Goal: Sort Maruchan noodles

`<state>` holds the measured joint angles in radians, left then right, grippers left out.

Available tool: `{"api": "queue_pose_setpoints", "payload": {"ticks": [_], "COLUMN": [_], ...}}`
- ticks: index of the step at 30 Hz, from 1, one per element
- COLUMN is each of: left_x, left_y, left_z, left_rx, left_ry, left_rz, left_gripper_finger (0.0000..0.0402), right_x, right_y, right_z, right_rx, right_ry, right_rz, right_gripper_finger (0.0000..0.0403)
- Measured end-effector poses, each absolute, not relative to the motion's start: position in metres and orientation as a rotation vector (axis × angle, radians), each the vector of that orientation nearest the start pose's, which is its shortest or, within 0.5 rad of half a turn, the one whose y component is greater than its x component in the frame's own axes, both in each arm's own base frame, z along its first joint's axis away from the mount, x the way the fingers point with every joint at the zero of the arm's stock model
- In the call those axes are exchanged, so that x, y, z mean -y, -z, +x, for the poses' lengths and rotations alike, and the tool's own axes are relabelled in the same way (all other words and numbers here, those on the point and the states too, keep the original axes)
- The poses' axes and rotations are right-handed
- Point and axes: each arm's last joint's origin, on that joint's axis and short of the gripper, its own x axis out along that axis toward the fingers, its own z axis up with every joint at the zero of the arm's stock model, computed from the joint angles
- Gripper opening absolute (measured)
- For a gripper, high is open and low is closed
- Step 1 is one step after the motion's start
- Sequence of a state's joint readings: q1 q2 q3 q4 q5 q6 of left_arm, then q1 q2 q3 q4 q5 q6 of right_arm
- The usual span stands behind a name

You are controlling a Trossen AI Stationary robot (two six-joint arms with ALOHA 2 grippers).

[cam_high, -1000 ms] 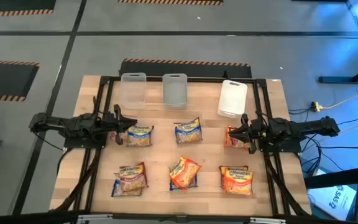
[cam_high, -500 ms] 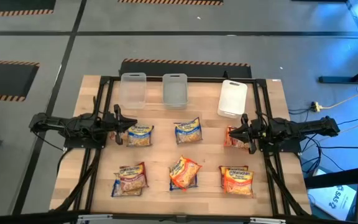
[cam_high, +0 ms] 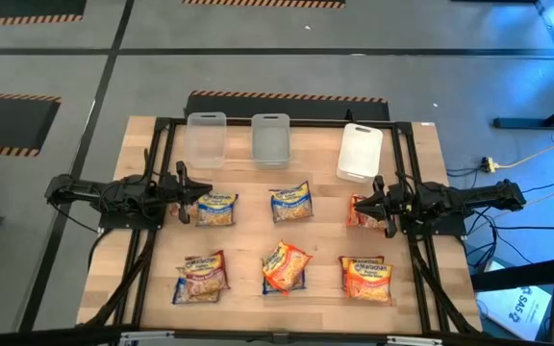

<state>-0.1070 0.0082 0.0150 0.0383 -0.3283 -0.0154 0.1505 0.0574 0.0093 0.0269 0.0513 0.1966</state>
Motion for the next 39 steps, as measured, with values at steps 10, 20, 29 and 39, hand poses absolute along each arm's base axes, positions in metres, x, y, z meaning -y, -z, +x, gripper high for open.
{"api": "queue_pose_setpoints", "payload": {"ticks": [10, 20, 29, 39], "left_x": [0.001, 0.001, 0.001, 0.000], "left_y": [-0.172, -0.172, -0.183, -0.195], "left_z": [0.096, 0.096, 0.095, 0.093], "left_rx": [0.046, 0.046, 0.175, 0.306], "left_ry": [-0.221, -0.221, -0.187, -0.194], "left_rz": [-0.025, -0.025, -0.171, -0.267], "left_gripper_finger": [0.0023, 0.0023, 0.0023, 0.0023], "right_x": [-0.014, -0.013, -0.011, -0.008], "right_y": [-0.165, -0.167, -0.171, -0.173], "right_z": [0.100, 0.100, 0.100, 0.101], "right_rx": [-0.029, -0.011, 0.049, 0.079], "right_ry": [-0.097, -0.093, -0.017, 0.090], "right_rz": [0.194, 0.223, 0.337, 0.387], "right_gripper_finger": [0.0042, 0.0042, 0.0042, 0.0042]}}
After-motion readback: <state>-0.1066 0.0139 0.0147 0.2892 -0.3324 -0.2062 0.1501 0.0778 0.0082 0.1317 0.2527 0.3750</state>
